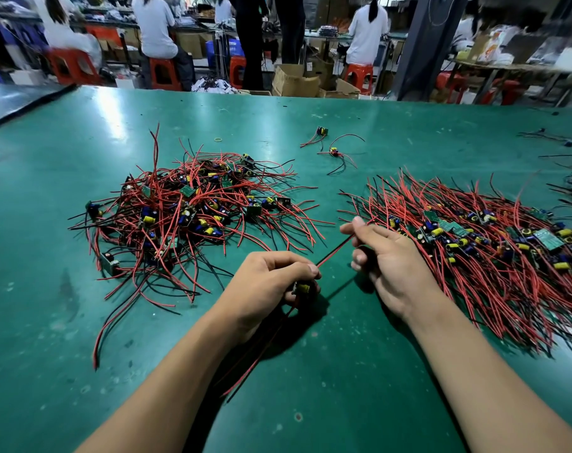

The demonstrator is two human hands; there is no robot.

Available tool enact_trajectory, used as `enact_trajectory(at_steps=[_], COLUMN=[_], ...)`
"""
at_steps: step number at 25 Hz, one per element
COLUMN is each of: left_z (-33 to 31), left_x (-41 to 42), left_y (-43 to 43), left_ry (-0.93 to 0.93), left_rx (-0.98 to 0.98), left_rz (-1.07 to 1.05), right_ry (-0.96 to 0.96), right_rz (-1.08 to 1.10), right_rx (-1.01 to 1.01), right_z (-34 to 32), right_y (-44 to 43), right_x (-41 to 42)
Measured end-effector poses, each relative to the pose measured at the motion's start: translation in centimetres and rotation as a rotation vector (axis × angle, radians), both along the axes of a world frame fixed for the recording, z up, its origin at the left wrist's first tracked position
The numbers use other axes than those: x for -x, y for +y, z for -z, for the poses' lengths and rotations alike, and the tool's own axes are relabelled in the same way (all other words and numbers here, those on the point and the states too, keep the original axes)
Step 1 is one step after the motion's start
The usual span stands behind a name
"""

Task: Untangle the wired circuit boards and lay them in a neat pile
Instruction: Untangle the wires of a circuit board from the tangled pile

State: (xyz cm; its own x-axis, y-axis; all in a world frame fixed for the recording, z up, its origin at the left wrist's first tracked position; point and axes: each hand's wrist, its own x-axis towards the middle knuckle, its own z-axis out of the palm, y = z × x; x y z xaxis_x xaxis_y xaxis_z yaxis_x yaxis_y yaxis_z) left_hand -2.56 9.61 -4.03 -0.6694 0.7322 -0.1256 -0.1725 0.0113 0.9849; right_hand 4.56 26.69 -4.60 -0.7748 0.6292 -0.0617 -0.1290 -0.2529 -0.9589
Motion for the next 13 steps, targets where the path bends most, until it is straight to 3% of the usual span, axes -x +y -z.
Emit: enact_trajectory(at_steps=[5,13], left_z=[0.07,-0.28], left_x=[-0.04,-0.28], left_y=[0.12,0.04], left_ry=[-0.007,-0.004], left_rx=[-0.006,0.002], left_rz=[0.013,0.052], right_ry=[0.053,0.119], right_rz=[0.09,0.056], right_rx=[0.151,0.372], right_z=[-0.13,-0.64], right_y=[-0.07,0.11], right_x=[0.38,0.29])
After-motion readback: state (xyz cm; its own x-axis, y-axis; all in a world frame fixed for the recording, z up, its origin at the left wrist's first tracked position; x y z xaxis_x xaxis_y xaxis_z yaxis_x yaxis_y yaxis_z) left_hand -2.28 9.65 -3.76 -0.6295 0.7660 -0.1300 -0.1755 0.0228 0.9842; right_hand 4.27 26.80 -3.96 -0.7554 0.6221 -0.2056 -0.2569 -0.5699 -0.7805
